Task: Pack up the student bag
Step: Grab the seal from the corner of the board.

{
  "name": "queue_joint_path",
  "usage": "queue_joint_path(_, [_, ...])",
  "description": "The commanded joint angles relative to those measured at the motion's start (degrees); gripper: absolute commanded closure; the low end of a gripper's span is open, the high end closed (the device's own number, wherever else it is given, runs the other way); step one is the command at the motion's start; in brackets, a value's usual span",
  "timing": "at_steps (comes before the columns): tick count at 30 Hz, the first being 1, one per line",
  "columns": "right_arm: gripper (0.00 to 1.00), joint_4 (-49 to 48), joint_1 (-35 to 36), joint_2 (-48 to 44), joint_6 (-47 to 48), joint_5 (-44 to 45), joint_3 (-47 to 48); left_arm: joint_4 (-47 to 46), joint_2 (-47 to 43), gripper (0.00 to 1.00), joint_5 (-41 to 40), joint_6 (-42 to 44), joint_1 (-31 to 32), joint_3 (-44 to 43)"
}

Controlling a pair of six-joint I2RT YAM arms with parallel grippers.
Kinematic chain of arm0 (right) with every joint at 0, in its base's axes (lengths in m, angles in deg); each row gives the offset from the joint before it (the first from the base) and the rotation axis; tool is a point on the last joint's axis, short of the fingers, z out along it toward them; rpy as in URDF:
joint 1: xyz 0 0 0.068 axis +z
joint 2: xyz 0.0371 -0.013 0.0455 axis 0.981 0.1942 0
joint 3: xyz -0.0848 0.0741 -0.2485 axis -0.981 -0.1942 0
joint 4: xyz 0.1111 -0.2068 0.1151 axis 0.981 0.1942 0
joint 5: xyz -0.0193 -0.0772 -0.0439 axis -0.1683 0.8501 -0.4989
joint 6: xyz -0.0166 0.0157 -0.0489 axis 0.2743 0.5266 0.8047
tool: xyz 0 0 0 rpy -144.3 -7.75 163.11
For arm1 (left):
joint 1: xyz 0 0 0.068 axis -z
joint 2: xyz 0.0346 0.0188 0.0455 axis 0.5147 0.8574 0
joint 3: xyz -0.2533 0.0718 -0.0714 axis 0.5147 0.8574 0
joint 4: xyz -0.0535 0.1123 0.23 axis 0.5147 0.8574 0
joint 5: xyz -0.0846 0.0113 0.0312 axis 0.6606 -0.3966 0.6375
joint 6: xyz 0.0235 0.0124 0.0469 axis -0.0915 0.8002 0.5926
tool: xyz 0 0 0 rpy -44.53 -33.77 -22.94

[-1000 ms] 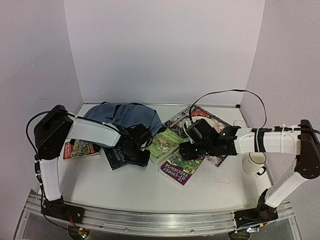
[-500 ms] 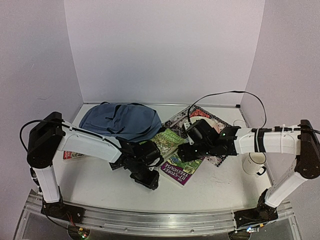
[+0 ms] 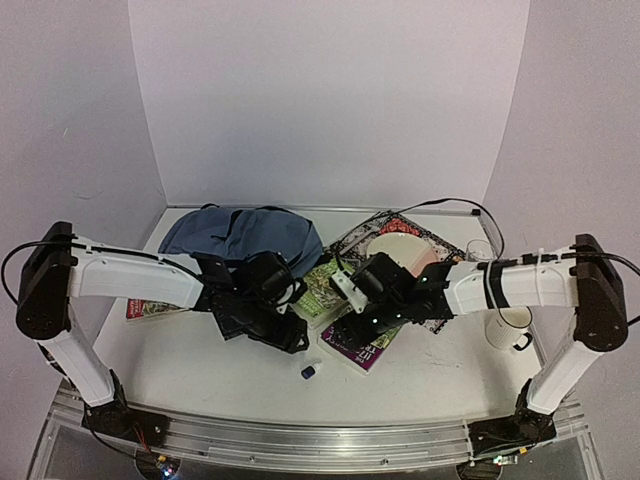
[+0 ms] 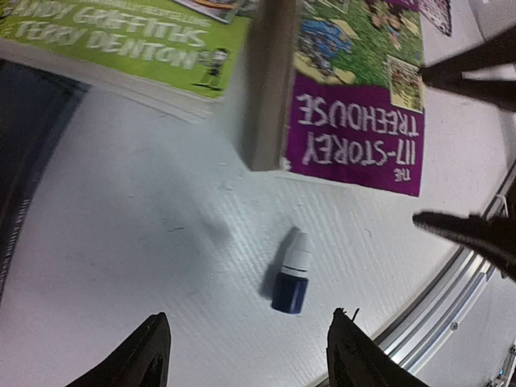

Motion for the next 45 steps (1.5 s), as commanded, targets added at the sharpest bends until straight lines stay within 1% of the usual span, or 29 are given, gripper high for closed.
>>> queue_joint_path(1, [0.27,1.0,2.6,4.5,8.0,-5.6,5.2,0.6,-5.4,0.32,-2.2,-1.0,-4.6,3.7])
queue_joint_path(3, [0.27,1.3,3.6,6.5,10.9,-7.0,6.7,0.6,-7.5,0.31,-2.8,-1.8,-7.2,5.4])
queue_joint_path(7, [0.27,3.5,5.5,10.7,16.5,-8.2,10.8,1.4,-12.0,0.26,-5.4,-3.4,-11.5,7.4])
queue_joint_path(14, [0.27,8.9,6.6,17.2,26.5,-10.6,16.7,4.0,-16.4,0.22,-5.5,-3.9,-20.4,8.9])
queue_joint_path(22, [0.27,14.9,6.9,21.1,31.5,-15.7,21.9,6.8,-18.0,0.17,-5.5,-3.6,-27.2,8.2])
queue_joint_path(26, [0.29,16.3,7.5,23.2,32.3,-15.3,22.0,7.7,-18.8,0.15,-5.3,-3.2,-30.4,7.8])
queue_joint_path(30, [0.34,16.5,7.8,24.4,33.2,-12.7,21.7,8.1,-18.9,0.14,-5.2,-2.6,-31.7,6.9])
queue_joint_path(35, [0.41,16.4,7.9,25.3,34.6,-9.8,21.8,8.5,-18.4,0.14,-5.5,-2.0,-32.0,5.9])
queue_joint_path(41, [0.44,15.7,7.9,26.5,35.6,-8.0,21.8,8.7,-18.2,0.14,-5.5,-1.8,-32.0,5.0])
queue_joint_path(45, [0.50,15.4,7.9,27.7,35.7,-7.6,22.3,8.8,-18.0,0.14,-5.5,-1.5,-32.0,4.4])
